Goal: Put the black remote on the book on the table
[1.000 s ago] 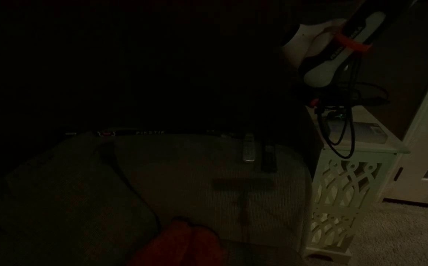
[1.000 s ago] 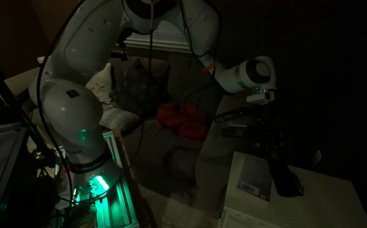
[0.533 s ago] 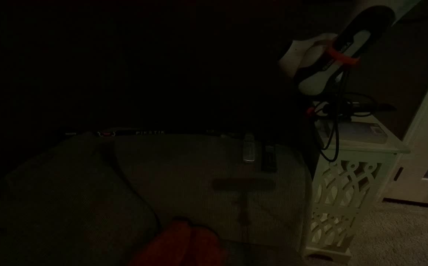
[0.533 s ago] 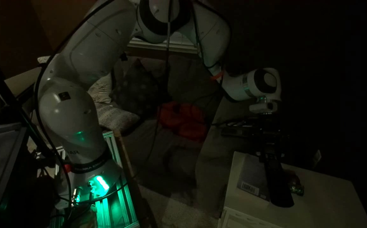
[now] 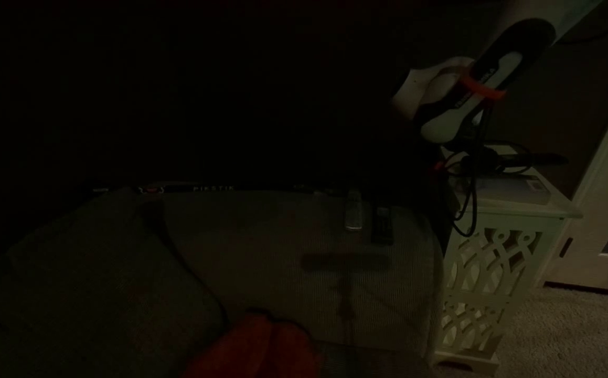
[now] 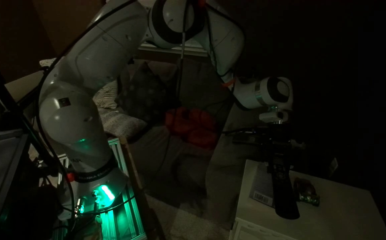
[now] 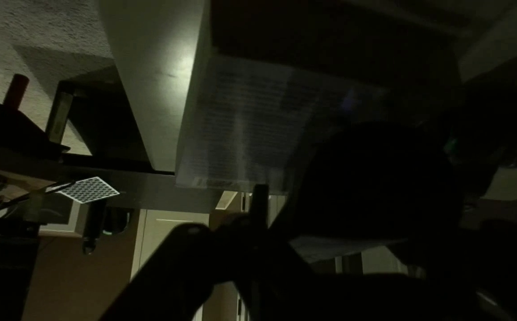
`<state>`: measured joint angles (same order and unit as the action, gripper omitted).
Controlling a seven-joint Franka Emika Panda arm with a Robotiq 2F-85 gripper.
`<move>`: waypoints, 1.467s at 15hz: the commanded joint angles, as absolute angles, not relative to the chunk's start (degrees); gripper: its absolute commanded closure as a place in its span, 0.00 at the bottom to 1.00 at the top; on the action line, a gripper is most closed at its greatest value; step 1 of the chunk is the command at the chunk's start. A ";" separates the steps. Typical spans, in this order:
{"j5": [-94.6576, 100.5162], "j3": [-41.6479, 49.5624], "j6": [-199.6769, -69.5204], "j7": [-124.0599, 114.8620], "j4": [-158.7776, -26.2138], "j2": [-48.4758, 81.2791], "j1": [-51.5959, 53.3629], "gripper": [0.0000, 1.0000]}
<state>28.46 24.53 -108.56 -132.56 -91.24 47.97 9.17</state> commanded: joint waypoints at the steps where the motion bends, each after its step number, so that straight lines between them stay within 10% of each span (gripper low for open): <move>1: 28.28 21.18 -107.17 -134.62 -90.47 47.78 6.81 0.67; 17: 27.96 17.81 -108.15 -140.40 -92.19 46.66 5.42 0.67; 18: 28.05 17.56 -108.11 -140.32 -92.13 46.72 5.41 0.17; 22: 28.47 17.24 -108.42 -140.33 -92.04 46.40 5.54 0.00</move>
<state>28.24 17.95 -108.51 -139.11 -91.27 47.59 5.52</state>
